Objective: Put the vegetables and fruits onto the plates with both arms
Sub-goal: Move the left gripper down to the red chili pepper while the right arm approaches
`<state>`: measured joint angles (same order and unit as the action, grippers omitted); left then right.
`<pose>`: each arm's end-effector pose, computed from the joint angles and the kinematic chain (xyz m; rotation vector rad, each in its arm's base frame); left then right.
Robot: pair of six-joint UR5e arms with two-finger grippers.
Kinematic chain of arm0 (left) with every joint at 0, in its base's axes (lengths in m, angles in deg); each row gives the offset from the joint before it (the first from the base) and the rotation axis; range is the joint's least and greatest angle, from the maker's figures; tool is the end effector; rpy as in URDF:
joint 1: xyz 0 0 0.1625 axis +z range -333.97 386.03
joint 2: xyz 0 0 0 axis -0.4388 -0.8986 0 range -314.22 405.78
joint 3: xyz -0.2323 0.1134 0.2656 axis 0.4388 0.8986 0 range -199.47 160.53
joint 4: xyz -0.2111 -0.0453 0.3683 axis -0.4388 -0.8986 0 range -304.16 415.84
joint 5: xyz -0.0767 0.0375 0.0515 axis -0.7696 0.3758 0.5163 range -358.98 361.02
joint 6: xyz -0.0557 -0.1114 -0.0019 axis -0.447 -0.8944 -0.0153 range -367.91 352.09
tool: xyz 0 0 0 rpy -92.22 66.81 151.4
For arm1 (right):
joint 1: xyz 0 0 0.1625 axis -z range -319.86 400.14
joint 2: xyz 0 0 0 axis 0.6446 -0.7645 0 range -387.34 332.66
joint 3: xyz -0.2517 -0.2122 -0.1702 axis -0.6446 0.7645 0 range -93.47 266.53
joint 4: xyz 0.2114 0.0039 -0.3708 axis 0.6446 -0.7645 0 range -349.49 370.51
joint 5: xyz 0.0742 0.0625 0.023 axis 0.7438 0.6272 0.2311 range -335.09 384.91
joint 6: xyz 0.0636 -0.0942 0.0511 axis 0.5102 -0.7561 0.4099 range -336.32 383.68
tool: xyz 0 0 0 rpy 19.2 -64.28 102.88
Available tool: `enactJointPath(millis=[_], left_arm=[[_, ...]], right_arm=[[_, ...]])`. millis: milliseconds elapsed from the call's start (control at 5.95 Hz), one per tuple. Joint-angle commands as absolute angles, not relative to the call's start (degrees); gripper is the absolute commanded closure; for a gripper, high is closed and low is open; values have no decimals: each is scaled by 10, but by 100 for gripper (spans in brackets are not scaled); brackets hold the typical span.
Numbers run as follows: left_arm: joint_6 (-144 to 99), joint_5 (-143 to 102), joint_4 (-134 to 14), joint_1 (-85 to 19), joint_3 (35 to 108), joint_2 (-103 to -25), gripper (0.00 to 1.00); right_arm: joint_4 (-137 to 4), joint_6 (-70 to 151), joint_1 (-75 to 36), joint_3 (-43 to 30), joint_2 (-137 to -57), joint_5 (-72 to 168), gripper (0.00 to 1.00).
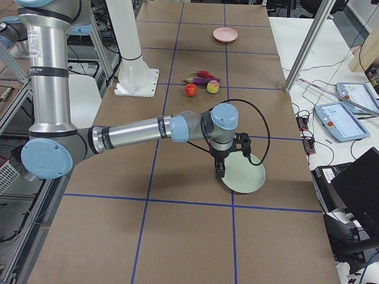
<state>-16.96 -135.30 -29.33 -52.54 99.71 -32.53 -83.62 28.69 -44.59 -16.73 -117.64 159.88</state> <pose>0.0424 -0.4279 0.4656 0.0623 0.8297 0.1284 -0.0014 -0.5073 0.5140 0.0754 -0.7932 -0.0648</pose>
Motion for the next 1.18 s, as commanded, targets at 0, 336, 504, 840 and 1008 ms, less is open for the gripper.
enactJointPath(millis=[0, 336, 504, 840, 1008], left_arm=[[-170, -1352, -293, -525, 999, -327, 0], [-180, -1353, -300, -522, 1008, -317, 0], [-223, -1354, -309, -511, 1007, -338, 0], [-355, -1371, -312, -379, 1006, -444, 0], [-432, -1364, -312, -301, 1003, -500, 0]], right_arm=[[-836, 287, -446, -167, -1180, 1599, 0], [-836, 288, -446, -166, -1180, 1601, 0], [-836, 289, -446, -167, -1180, 1605, 0], [-834, 288, -445, -168, -1190, 1681, 0], [-834, 296, -430, -168, -1191, 1682, 0]])
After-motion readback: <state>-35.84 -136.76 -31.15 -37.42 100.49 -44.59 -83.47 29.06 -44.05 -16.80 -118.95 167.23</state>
